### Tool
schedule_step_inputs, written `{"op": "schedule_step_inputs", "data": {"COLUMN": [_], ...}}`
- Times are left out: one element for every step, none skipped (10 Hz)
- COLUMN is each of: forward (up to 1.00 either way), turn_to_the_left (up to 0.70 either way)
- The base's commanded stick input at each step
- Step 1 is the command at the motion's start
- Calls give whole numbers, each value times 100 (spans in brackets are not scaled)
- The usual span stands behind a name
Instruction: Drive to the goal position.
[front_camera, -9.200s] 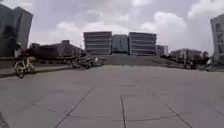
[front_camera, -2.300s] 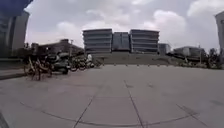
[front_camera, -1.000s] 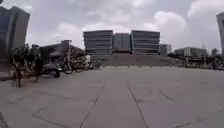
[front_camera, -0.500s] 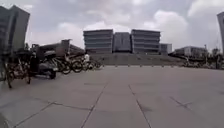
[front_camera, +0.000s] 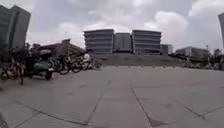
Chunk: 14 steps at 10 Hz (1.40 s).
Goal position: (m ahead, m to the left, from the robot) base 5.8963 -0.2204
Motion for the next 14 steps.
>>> {"op": "schedule_step_inputs", "data": {"forward": [70, 70, 70, 70, 70, 70, 70, 70, 70, 70, 70, 70, 70, 70], "turn_to_the_left": [0, 0, 0, 0, 0, 0, 0, 0, -1, -7, -13, -14, -14, -14]}}
